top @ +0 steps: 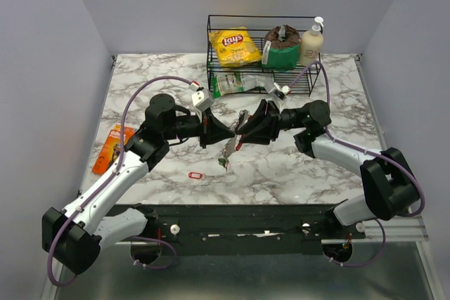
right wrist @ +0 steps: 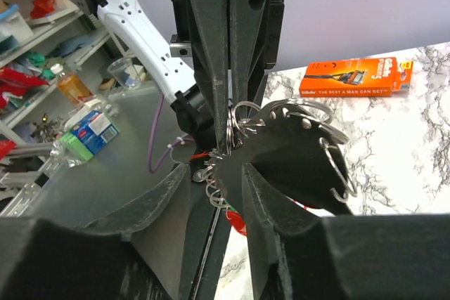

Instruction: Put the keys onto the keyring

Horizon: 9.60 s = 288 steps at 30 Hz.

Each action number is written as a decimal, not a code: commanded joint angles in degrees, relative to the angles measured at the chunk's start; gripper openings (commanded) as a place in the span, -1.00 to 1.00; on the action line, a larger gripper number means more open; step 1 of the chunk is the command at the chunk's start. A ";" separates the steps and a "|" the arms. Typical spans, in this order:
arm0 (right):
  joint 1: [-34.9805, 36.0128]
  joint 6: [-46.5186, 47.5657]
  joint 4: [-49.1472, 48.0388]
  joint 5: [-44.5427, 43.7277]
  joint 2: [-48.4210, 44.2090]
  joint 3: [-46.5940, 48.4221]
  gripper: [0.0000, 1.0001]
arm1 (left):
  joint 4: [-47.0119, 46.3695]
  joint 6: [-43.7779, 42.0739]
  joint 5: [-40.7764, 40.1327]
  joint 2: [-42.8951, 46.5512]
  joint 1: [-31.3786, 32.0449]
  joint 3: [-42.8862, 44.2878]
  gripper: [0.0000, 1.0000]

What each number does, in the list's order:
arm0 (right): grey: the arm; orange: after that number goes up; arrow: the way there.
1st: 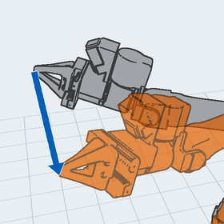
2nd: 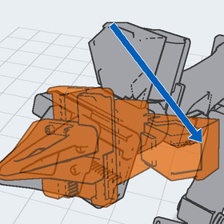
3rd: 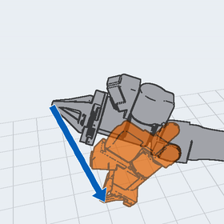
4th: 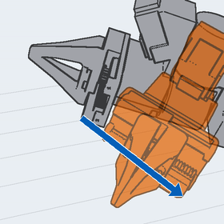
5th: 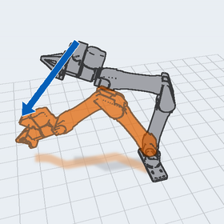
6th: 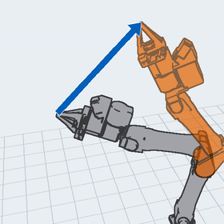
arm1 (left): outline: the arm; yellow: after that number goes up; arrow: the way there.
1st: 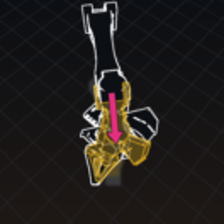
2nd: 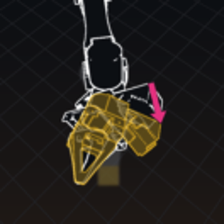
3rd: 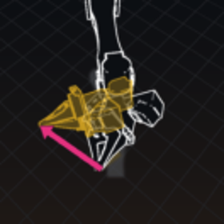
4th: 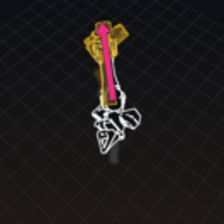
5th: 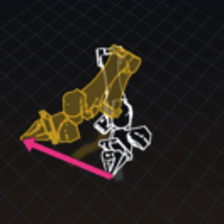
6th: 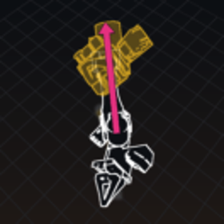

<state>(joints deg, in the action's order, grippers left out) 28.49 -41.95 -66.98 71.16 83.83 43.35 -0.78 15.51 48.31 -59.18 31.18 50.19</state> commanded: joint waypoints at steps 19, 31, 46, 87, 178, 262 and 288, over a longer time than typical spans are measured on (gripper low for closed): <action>0.16 1.35 3.44 -6.38 1.68 2.70 -0.26 | -9.24 5.32 11.36 -3.49 0.64 1.05 -1.00; 0.16 -4.01 -0.96 -7.26 3.18 3.49 -0.53 | -9.33 5.41 13.64 -4.46 1.43 1.22 -1.00; 0.07 -10.77 -3.59 -8.58 4.67 4.90 -0.57 | -9.16 5.06 15.67 -5.51 3.18 1.75 -1.00; 0.16 -9.38 -7.90 -9.10 3.79 -0.19 -0.99 | -2.21 0.22 4.34 -3.31 2.66 -1.67 -0.26; 21.71 17.61 88.69 -74.32 -4.29 3.23 0.31 | -5.20 16.31 -18.69 -15.77 5.98 -14.08 -1.00; 4.20 20.07 82.36 -60.42 -13.87 -6.53 0.50 | 5.17 5.84 -29.06 -30.93 8.99 7.82 0.26; 20.72 16.20 92.11 -81.70 11.52 4.45 -0.34 | 3.32 9.63 -30.82 -13.07 1.78 -3.43 0.54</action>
<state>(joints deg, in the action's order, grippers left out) 47.70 -25.23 21.69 -8.62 90.26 47.99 2.92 25.12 18.94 -74.37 33.43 47.46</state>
